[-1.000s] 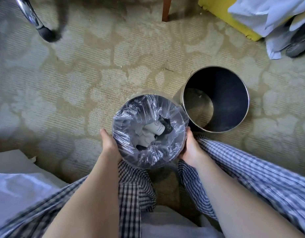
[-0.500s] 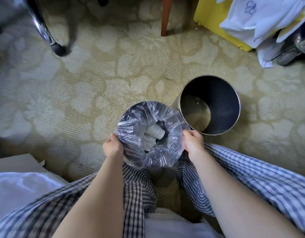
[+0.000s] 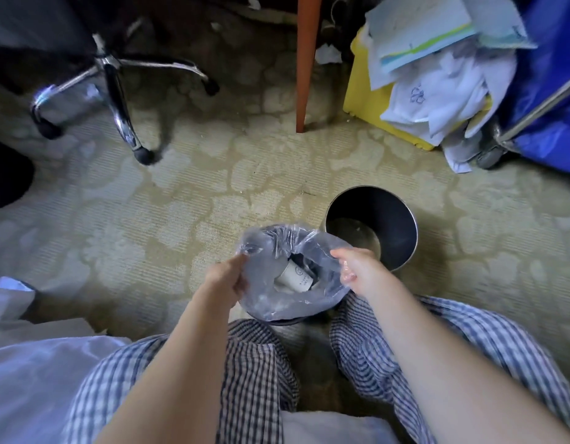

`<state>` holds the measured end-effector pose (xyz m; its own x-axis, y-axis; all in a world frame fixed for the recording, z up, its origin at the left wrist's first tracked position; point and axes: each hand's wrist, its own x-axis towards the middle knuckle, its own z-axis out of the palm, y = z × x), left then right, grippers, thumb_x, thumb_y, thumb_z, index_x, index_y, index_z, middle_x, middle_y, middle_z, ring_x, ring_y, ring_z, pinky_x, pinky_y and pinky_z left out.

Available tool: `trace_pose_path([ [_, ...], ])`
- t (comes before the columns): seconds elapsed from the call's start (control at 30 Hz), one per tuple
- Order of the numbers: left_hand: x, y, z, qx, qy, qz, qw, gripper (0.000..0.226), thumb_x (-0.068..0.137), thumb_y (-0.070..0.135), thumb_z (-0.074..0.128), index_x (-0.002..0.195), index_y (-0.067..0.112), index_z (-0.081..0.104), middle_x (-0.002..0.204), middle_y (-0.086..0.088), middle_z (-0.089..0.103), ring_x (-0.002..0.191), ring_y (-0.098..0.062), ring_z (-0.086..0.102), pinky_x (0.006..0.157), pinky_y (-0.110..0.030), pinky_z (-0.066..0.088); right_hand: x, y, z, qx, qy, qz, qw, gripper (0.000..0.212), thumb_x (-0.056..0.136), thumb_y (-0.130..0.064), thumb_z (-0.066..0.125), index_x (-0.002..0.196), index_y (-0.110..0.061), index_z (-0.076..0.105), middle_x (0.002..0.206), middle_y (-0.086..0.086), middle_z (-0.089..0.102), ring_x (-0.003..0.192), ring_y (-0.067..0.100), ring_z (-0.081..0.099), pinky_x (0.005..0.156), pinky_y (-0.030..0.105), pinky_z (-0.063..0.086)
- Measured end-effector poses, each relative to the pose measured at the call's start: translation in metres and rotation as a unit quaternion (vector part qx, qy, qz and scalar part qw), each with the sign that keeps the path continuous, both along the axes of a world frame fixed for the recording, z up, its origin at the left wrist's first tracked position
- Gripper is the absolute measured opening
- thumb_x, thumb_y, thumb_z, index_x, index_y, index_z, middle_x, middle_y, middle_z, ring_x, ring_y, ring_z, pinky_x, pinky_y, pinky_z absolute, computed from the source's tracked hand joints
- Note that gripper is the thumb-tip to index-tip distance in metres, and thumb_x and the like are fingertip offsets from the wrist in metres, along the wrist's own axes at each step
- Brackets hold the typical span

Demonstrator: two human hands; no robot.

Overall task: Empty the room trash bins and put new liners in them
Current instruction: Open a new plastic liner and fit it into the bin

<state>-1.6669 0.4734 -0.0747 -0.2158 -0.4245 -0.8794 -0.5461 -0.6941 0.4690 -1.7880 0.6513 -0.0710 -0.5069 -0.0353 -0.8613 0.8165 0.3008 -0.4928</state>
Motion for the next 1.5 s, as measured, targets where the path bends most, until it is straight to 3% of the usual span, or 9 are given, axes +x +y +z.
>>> trace_pose_path([
  [0.2,-0.013,0.008,0.065,-0.155,0.097,-0.194,0.964,0.013,0.09,0.009,0.061,0.08,0.011,0.053,0.064,-0.002,0.048,0.051,-0.01,0.045,0.044,-0.02,0.04,0.0,-0.007,0.039,-0.059,0.001,0.012,0.998,0.019,0.088,0.0,0.061,0.072,-0.008,0.053,0.042,-0.001,0.038,0.029,0.005,0.031,0.034,0.015,0.025],
  [0.37,-0.003,0.006,0.108,-0.106,0.186,-0.289,0.933,0.022,0.092,0.02,0.058,0.073,0.013,0.049,0.064,0.0,0.048,0.057,-0.011,0.045,0.052,-0.022,0.041,-0.003,-0.009,0.077,-0.089,0.073,0.093,0.989,0.021,0.086,-0.002,0.063,0.072,-0.014,0.052,0.063,0.001,0.043,0.04,0.006,0.033,0.034,0.016,0.027],
  [0.63,0.017,0.008,0.112,-0.175,0.104,-0.242,0.949,0.032,0.097,0.02,0.049,0.067,0.012,0.046,0.05,0.003,0.041,0.043,-0.011,0.034,0.042,-0.022,0.03,0.013,0.011,0.101,-0.148,0.104,0.142,0.973,0.009,0.091,-0.006,0.058,0.083,-0.008,0.06,0.063,0.006,0.036,0.041,0.007,0.029,0.036,0.016,0.021],
  [0.83,-0.006,0.028,0.104,-0.231,0.101,-0.306,0.918,0.029,0.097,0.017,0.05,0.069,0.007,0.05,0.051,-0.002,0.046,0.039,-0.011,0.039,0.041,-0.021,0.036,0.014,-0.008,0.099,-0.142,0.121,0.054,0.981,0.016,0.091,-0.007,0.058,0.085,-0.017,0.069,0.091,0.003,0.067,0.071,0.011,0.06,0.045,0.019,0.043],
  [0.93,-0.01,0.04,0.1,-0.198,0.112,-0.311,0.923,0.038,0.096,0.015,0.049,0.06,0.007,0.048,0.044,-0.003,0.049,0.036,-0.012,0.043,0.041,-0.018,0.04,0.024,-0.016,0.099,-0.146,0.131,0.132,0.972,0.02,0.093,-0.007,0.055,0.089,-0.021,0.068,0.101,0.002,0.066,0.085,0.013,0.059,0.055,0.022,0.045],
  [1.07,-0.012,0.045,0.096,-0.096,0.15,-0.235,0.955,0.028,0.098,0.013,0.047,0.073,0.004,0.056,0.053,-0.005,0.053,0.044,-0.012,0.05,0.049,-0.022,0.049,0.035,-0.025,0.098,-0.128,0.186,0.263,0.938,0.032,0.095,-0.008,0.052,0.123,-0.023,0.056,0.069,-0.004,0.058,0.05,0.001,0.048,0.054,0.018,0.04],
  [1.17,-0.016,0.04,0.095,-0.032,0.191,-0.192,0.962,0.027,0.1,0.016,0.042,0.081,0.005,0.058,0.068,-0.007,0.057,0.059,-0.014,0.057,0.059,-0.025,0.052,0.036,-0.025,0.098,-0.131,0.2,0.338,0.91,0.042,0.095,-0.009,0.052,0.135,-0.02,0.049,0.094,-0.002,0.065,0.058,-0.007,0.057,0.053,0.009,0.042],
  [1.27,-0.018,0.039,0.094,0.002,0.217,-0.177,0.96,0.03,0.1,0.026,0.042,0.082,0.008,0.059,0.072,-0.006,0.064,0.064,-0.013,0.063,0.058,-0.025,0.052,0.037,-0.022,0.099,-0.143,0.225,0.423,0.866,0.039,0.094,-0.008,0.052,0.129,-0.026,0.054,0.089,0.002,0.067,0.079,0.019,0.064,0.073,0.032,0.052],
  [1.5,-0.022,0.032,0.079,-0.196,0.141,-0.27,0.932,0.022,0.097,0.013,0.05,0.079,0.007,0.06,0.065,-0.007,0.052,0.058,-0.018,0.049,0.048,-0.021,0.04,0.03,-0.014,0.106,-0.134,0.21,0.499,0.83,0.026,0.094,-0.012,0.052,0.115,-0.022,0.063,0.09,0.003,0.068,0.073,0.01,0.063,0.075,0.023,0.051],
])
